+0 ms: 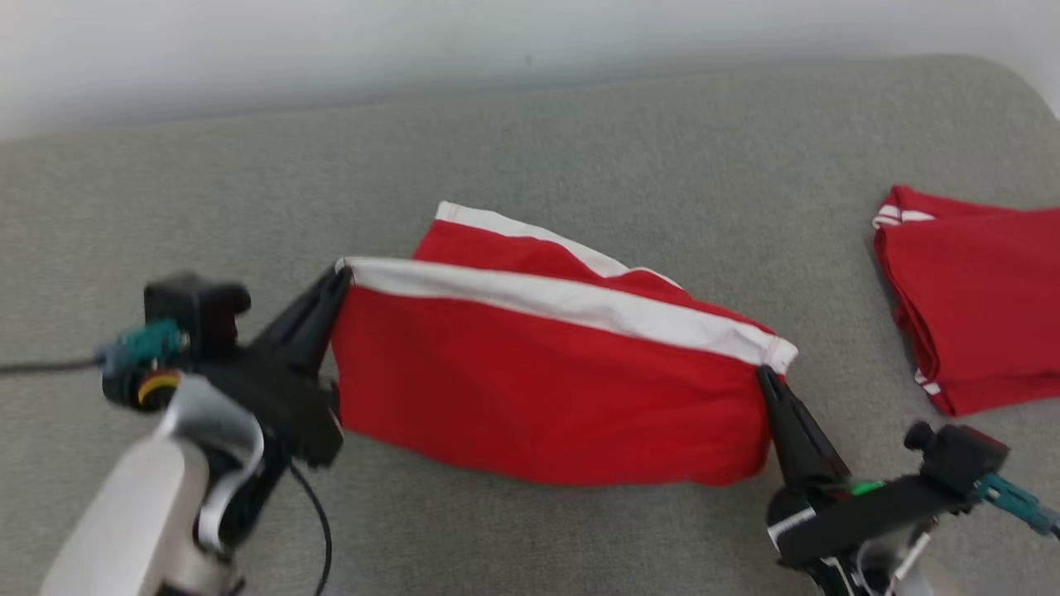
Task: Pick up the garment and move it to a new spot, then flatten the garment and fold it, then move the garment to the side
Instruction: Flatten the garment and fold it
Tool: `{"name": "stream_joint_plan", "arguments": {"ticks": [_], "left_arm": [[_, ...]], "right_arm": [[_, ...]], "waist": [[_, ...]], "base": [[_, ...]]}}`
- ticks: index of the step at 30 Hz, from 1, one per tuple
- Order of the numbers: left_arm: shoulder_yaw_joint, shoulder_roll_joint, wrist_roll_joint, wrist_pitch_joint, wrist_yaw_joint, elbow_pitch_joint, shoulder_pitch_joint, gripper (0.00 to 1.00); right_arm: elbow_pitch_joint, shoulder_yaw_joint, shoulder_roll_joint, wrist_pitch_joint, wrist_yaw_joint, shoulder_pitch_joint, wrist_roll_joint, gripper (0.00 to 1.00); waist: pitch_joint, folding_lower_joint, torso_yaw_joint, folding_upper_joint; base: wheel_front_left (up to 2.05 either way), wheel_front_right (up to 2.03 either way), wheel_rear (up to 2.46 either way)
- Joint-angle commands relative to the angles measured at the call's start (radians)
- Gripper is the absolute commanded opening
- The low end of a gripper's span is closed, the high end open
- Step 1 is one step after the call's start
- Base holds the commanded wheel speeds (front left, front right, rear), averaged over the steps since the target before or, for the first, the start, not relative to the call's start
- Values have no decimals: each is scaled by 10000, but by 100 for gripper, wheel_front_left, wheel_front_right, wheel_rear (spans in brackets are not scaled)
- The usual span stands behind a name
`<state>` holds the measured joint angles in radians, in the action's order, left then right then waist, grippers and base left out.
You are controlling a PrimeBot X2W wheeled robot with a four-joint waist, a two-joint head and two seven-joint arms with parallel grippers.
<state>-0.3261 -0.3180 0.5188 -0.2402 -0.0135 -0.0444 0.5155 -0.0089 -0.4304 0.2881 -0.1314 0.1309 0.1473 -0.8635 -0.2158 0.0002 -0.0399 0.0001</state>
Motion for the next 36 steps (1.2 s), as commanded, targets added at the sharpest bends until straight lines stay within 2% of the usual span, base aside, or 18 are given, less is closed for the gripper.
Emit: {"name": "stream_joint_plan", "arguments": {"ticks": [1,8,13,19,26,27,28,29,30,31,36], "left_arm": [[-8,53,26,25,152,457,526,0],[-120,287,93,36,732,3439,2735,0],[-218,453,33,422,997,5253,3880,0],[-286,564,-126,1004,1080,6978,4944,0],[-260,749,11,1582,1174,8274,5493,0],[-254,806,74,1625,1200,8453,5504,0],[-298,836,88,1613,1222,8628,5503,7],[-295,863,127,1692,1239,8746,5536,43],[-316,890,137,1755,1245,8831,5571,94],[-349,910,151,1825,1244,8913,5571,100],[-408,981,-5,2516,1077,8914,5312,100]], "right_arm": [[154,4,-230,-118,-2,299,-19,0],[1264,-549,-905,-435,-1,1699,-168,0],[1986,-1147,-1030,-671,-1,2541,-386,0],[2590,-1645,-1049,-993,-1,3234,-749,0],[2998,-2150,-977,-1111,-1,3615,-1155,0],[3039,-2266,-954,-1091,-1,3607,-1261,4],[3059,-2313,-890,-1101,-1,3623,-1301,39],[3061,-2339,-808,-1129,-1,3629,-1336,95],[3041,-2411,-737,-1135,-1,3583,-1394,100],[3003,-2430,-663,-1161,-1,3533,-1399,100],[2576,-2112,-101,-1273,-1,2967,-1070,100]], "waist": [[-631,-2,-593,-1],[-1300,-2,-1404,-1],[-1629,-2,-1810,-1],[-1901,-2,-2073,-1],[-2013,-2,-2144,-1],[-2010,-2,-2129,-1],[-2010,-2,-2109,-1],[-2001,-2,-2083,-1],[-1991,-2,-2045,-1],[-1972,-2,-2011,-1],[-1778,-2,-1761,-1]], "base": [[0,0,0],[0,0,0],[0,0,0],[0,0,0],[0,0,0],[0,0,0],[0,0,0],[0,0,0],[0,0,0],[0,0,0],[0,0,0]]}}
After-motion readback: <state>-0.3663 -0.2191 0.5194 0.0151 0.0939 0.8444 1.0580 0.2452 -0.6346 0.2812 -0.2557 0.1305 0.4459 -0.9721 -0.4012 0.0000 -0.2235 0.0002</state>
